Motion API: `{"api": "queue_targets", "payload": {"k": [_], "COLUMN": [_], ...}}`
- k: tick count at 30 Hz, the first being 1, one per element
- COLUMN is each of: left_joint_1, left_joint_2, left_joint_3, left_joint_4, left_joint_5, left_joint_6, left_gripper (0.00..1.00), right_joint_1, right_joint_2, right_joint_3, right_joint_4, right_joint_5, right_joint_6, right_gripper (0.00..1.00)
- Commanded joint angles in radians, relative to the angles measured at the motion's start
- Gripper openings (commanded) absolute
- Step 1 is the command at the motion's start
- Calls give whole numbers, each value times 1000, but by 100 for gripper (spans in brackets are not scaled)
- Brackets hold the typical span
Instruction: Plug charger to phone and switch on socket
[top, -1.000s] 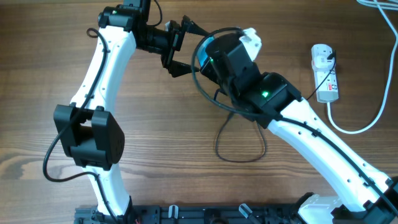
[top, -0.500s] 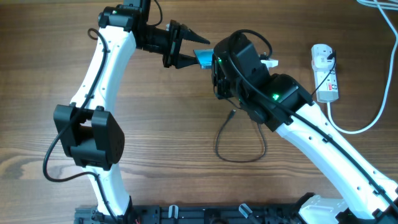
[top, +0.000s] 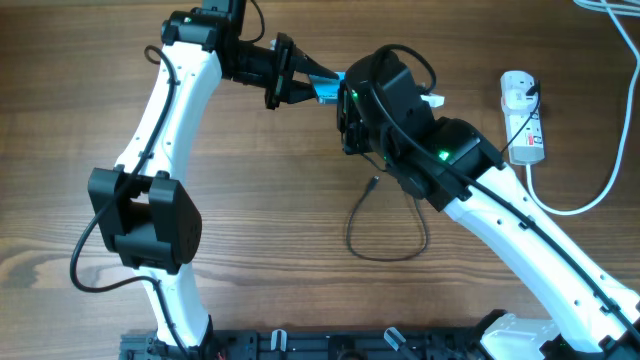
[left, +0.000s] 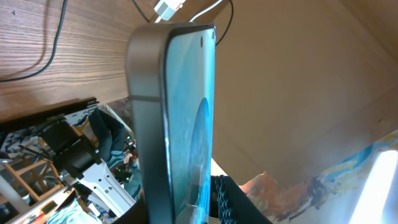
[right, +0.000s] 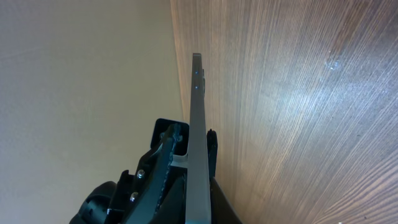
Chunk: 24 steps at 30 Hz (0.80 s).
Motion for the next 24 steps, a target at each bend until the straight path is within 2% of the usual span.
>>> {"api": "queue_targets", "payload": {"k": [1, 2, 5, 6, 7, 10, 11, 12, 14, 16, 17, 21, 22, 24], "left_joint_1": [-5, -5, -5, -5, -5, -5, -3, -2, -2, -2, -1, 8, 11, 25], "left_joint_2": [6, 6, 6, 6, 6, 6, 6, 6, 6, 6, 6, 6, 6, 6], "left_joint_3": [7, 7, 7, 7, 7, 7, 7, 7, 7, 7, 7, 7, 7, 7], "left_joint_4": [1, 1, 1, 0, 1, 1, 6, 14, 27, 29, 30, 13, -6, -68], "left_joint_5": [27, 27, 27, 27, 27, 23, 11, -10, -81, -176, -225, -398, -459, -675], "left_joint_6": [0, 0, 0, 0, 0, 0, 1, 1, 6, 23, 65, 268, 296, 321], "left_gripper": [27, 25, 8, 4, 4, 4, 4, 4, 4, 4, 4, 4, 4, 4], "right_joint_1": [0, 0, 0, 0, 0, 0, -1, -2, -14, -33, -61, -189, -219, -280], "right_joint_2": [-21, -21, -21, -21, -21, -21, -22, -26, -50, -81, -112, -174, -175, -163], "right_joint_3": [15, 15, 15, 15, 15, 15, 15, 16, 16, 16, 16, 15, 15, 14], "right_joint_4": [2, 1, 2, 2, 2, 13, 13, 13, 11, 1, -19, -195, -237, -327], "right_joint_5": [-25, -24, -25, -27, -28, -22, -11, 4, 11, 11, 6, -56, -71, -127], "right_joint_6": [25, 25, 23, 21, 2, -129, -166, -217, -371, -510, -639, -916, -981, -1167], "right_gripper": [4, 4, 4, 4, 9, 49, 68, 80, 100, 100, 100, 100, 100, 100]}}
